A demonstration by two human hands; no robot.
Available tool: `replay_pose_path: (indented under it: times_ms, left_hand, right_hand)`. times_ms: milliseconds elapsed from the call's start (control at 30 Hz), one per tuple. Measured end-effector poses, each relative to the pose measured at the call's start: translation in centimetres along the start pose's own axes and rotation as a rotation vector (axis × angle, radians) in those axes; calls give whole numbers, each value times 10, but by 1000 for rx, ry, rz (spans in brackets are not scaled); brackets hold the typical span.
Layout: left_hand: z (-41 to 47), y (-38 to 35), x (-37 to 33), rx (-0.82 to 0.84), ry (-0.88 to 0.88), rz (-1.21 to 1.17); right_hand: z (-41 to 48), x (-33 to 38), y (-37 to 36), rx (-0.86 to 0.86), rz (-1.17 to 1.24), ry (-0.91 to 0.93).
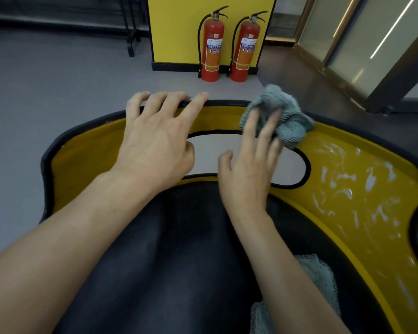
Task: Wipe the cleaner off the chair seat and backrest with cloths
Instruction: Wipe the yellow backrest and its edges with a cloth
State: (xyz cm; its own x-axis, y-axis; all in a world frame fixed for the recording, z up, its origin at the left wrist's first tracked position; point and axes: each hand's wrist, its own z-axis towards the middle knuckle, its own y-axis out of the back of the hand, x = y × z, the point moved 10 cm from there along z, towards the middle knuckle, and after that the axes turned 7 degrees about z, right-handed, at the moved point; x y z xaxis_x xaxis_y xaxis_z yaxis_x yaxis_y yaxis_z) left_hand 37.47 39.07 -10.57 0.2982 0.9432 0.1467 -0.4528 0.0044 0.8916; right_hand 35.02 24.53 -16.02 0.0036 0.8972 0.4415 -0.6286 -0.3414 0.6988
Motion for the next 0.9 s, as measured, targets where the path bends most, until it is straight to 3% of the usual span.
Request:
replay_pose_path:
  times_ms: [133,300,600,900]
  left_hand:
    - [0,2,0,-21,3,-4]
    - [0,2,-1,-42,2,-4]
    - [1,3,-2,-37,7,-12]
    - [0,6,-2,3,12,-87]
  right_hand:
    - [-11,55,-31,83,24,209]
    - [-5,29,-27,100,-102,276]
    - [-11,-87,30,36,-372,-89]
    - [-14,-75,24,115,-362,-255]
